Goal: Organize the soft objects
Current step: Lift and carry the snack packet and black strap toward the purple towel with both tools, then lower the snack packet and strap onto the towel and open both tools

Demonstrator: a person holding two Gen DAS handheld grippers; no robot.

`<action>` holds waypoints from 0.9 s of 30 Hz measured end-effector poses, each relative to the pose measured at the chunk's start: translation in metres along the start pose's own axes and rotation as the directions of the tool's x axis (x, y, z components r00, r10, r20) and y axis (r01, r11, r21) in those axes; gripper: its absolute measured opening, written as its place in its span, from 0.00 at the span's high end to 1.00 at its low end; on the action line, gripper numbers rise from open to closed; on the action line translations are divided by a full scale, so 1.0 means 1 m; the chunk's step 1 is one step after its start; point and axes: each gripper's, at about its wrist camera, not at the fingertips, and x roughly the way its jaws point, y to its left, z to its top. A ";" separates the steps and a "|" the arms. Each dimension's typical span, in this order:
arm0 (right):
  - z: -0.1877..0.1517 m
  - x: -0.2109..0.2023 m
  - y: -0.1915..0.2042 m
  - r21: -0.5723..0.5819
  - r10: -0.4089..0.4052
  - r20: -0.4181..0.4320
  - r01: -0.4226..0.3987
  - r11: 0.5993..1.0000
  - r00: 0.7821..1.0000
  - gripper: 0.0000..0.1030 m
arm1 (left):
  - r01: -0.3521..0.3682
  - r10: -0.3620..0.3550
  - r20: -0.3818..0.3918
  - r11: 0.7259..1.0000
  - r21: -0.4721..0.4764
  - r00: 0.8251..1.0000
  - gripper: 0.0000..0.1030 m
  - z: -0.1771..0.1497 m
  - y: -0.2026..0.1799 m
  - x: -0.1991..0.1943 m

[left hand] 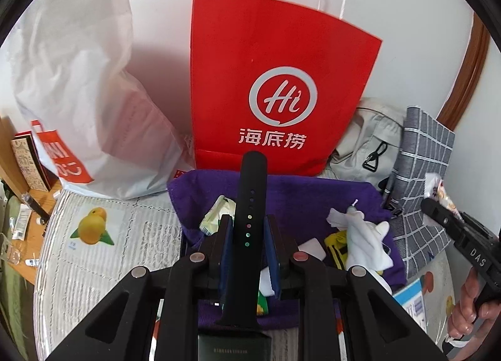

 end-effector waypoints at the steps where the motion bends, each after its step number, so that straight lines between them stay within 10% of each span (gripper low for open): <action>1: 0.000 0.006 -0.002 0.001 -0.003 -0.022 0.003 1.000 1.000 0.80 | 0.002 -0.002 -0.003 1.000 -0.003 1.000 0.81 0.001 0.000 0.004; 11: -0.020 0.064 -0.013 -0.051 -0.001 -0.231 -0.011 0.999 0.973 0.80 | 0.020 -0.019 -0.051 1.000 0.008 0.999 0.81 0.000 0.001 0.033; 27: -0.034 0.098 -0.008 -0.051 0.056 -0.322 -0.076 0.996 0.945 0.77 | 0.031 -0.027 -0.119 0.999 0.030 0.993 0.81 -0.005 -0.002 0.059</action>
